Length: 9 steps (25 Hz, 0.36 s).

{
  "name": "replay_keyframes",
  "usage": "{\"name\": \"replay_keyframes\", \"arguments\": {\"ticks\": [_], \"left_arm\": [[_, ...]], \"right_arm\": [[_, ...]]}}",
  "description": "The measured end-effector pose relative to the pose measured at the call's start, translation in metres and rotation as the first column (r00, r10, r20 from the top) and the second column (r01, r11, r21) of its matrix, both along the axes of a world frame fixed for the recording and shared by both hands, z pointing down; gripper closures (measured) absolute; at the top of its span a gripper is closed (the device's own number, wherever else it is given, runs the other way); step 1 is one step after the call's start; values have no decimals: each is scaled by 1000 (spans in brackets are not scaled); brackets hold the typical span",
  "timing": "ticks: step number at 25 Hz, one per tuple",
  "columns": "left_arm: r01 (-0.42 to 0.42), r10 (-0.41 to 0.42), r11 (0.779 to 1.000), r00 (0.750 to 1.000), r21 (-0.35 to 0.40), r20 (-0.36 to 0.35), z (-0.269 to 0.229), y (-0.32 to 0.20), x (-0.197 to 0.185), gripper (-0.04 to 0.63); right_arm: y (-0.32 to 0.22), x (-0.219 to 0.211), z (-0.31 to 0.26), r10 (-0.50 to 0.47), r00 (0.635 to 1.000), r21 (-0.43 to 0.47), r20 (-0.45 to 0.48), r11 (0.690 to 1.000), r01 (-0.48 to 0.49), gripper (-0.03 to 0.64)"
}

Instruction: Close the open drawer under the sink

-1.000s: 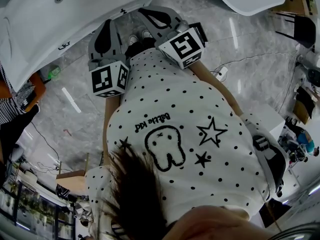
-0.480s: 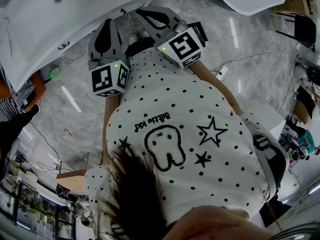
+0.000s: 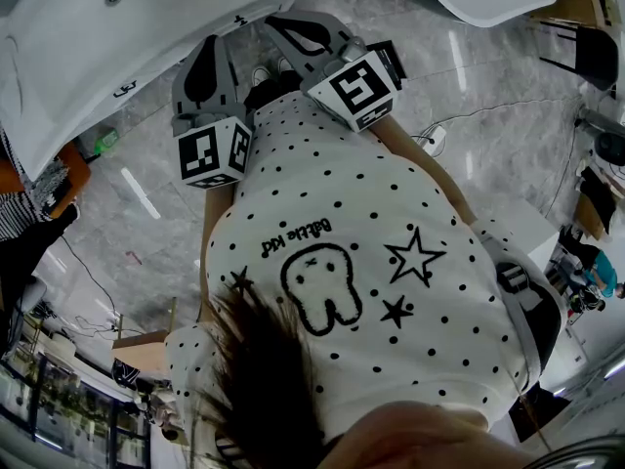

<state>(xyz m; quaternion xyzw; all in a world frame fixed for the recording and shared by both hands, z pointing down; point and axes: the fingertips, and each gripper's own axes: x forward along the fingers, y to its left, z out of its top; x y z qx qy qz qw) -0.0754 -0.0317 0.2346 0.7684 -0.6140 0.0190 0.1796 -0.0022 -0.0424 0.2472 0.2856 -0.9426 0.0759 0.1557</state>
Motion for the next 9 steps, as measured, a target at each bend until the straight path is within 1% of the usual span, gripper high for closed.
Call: {"name": "replay_keyframes", "arguments": {"ticks": [9], "left_arm": [[4,-4,1000,1000,1,4,0,1,-1,591]], "right_arm": [[0,0,0,-2,1000,3,-2,1000,2,603]]}}
